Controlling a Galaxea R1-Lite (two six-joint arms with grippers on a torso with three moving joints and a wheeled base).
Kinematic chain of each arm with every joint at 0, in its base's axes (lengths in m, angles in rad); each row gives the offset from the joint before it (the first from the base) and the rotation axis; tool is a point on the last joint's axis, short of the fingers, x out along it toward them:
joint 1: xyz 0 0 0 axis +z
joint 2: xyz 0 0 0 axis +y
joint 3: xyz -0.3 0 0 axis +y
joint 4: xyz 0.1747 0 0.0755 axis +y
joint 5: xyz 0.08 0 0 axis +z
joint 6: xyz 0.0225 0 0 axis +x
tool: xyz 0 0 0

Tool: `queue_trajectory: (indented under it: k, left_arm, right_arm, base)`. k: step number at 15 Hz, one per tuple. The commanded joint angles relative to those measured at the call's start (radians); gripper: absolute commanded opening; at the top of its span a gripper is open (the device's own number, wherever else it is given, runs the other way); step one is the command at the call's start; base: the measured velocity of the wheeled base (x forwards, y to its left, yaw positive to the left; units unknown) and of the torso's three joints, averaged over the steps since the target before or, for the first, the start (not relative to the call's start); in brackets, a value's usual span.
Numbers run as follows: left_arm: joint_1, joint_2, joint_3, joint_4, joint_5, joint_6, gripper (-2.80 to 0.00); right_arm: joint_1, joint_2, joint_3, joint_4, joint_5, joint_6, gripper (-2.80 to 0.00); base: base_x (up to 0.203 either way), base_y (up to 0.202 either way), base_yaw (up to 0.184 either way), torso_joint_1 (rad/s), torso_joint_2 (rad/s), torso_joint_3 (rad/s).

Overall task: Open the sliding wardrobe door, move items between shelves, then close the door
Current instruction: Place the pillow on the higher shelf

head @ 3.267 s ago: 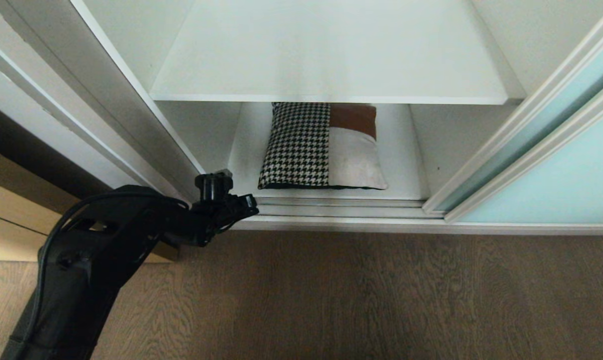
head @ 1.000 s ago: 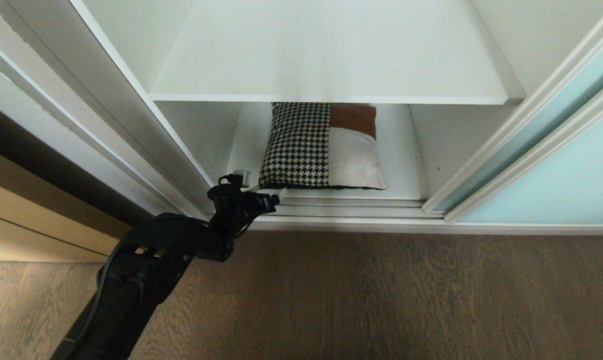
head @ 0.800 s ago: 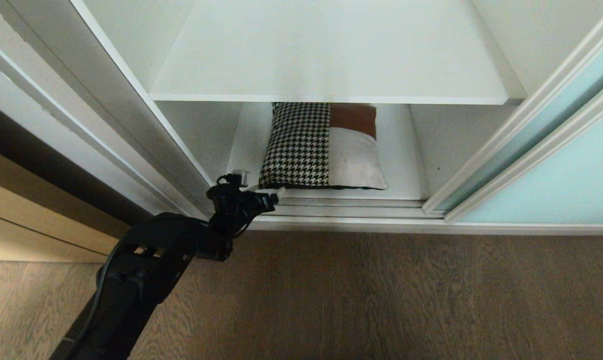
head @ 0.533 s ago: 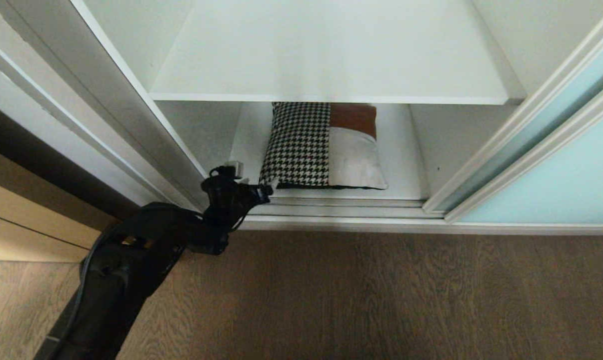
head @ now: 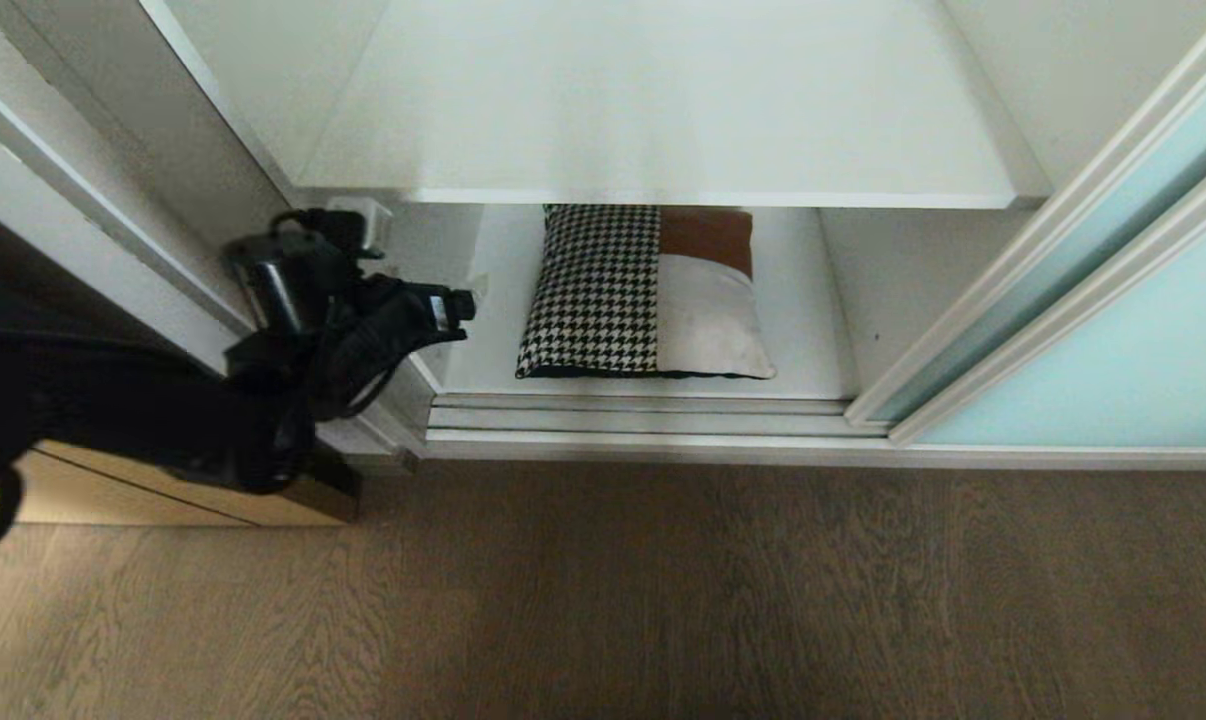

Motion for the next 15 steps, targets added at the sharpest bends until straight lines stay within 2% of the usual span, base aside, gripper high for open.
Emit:
queue_trajectory:
  k: [1,4,7,9,12,14,15]
  left_arm:
    - [0.022,-0.403,0.240,0.005,0.065,0.034,0.00]
    - [0.092,-0.724,0.444,0.086,0.135,0.059,0.00]
    - [0.147,-1.059,0.574,0.251,0.164,0.066,0.00]
    - [0.163,-1.291,0.622,0.429,0.173,0.059,0.00]
    - [0.176,-1.596,0.655,0.782,0.176,0.023,0.00]
    - [0.181,-1.738,0.696,0.980,0.166,0.007,0.00]
    - [0.182,-1.775,0.748,1.028,0.153,-0.001,0.00]
  right_arm:
    - [0.000,-0.002,0.000,-0.001,0.000,0.000,-2.80]
    - [0.000,-0.002,0.000,0.000,0.000,0.000,-2.80]
    - [0.000,0.000,0.001,0.000,0.000,0.000,-2.80]
    - [0.000,-0.001,0.001,0.000,0.000,0.000,-2.80]
    - [0.000,0.000,0.000,0.000,0.000,0.000,-2.80]
    - [0.000,-0.002,0.000,0.000,0.000,0.000,-2.80]
    - [0.000,0.000,0.000,0.000,0.000,0.000,-2.80]
  base:
    - [0.000,0.000,0.000,0.000,0.00,0.000]
    - [0.000,0.000,0.000,0.000,0.00,0.000]
    - [0.000,0.000,0.000,0.000,0.00,0.000]
    - [0.000,0.000,0.000,0.000,0.00,0.000]
    - [0.000,0.000,0.000,0.000,0.00,0.000]
    - [0.000,0.000,0.000,0.000,0.00,0.000]
    - [0.000,0.000,0.000,0.000,0.00,0.000]
